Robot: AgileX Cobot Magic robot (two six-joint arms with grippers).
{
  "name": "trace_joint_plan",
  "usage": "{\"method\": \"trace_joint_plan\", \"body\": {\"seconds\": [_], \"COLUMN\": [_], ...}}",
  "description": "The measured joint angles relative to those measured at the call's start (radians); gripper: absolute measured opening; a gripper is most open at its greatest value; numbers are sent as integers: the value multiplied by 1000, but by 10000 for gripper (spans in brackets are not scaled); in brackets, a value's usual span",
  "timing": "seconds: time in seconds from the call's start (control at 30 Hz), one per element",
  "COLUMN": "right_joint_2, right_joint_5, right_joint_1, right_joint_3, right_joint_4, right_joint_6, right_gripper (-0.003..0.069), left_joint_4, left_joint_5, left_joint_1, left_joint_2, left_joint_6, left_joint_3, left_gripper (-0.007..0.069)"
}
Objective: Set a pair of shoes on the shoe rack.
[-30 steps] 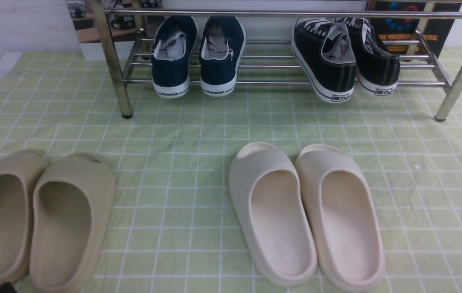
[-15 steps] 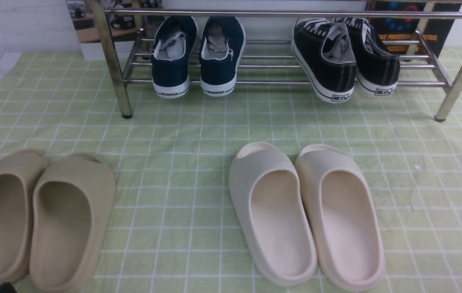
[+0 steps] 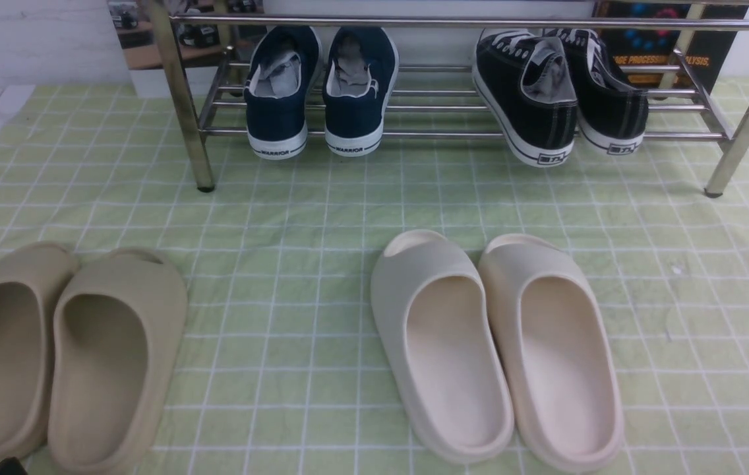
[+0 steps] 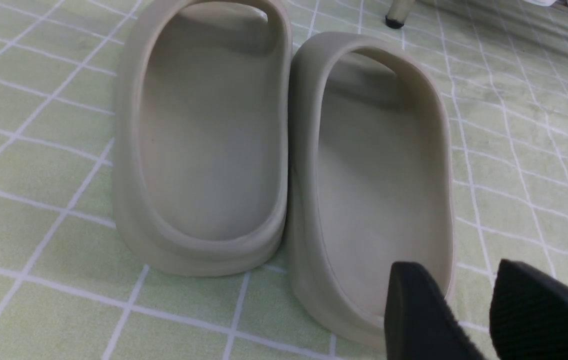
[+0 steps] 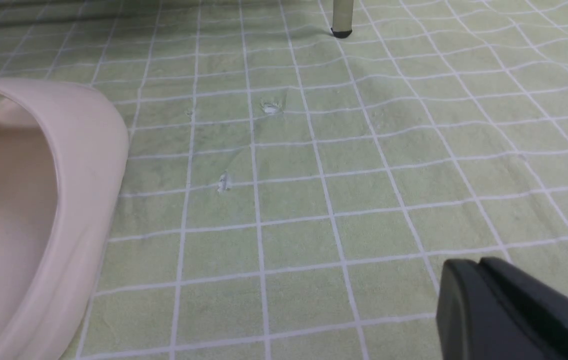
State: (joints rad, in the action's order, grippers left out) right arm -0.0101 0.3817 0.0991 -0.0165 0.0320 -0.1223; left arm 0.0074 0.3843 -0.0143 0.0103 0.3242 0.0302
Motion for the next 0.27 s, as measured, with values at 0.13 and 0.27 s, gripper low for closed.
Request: {"method": "trace_joint_plan", "body": {"seconds": [0.13, 0.27], "right_joint_2": [0, 0], "right_joint_5": [0, 0], "right_joint_1": [0, 0], "right_joint_3": [0, 0], "right_joint_4": [0, 0], "right_joint_6": [0, 0], "right_gripper": [58, 61], "left_joint_4": [0, 0], "left_joint_5": [0, 0], "left_joint_1": [0, 0], "left_joint_2": [0, 0], "left_joint_6": [0, 0], "left_joint_3": [0, 0], "left_gripper": [239, 239]}}
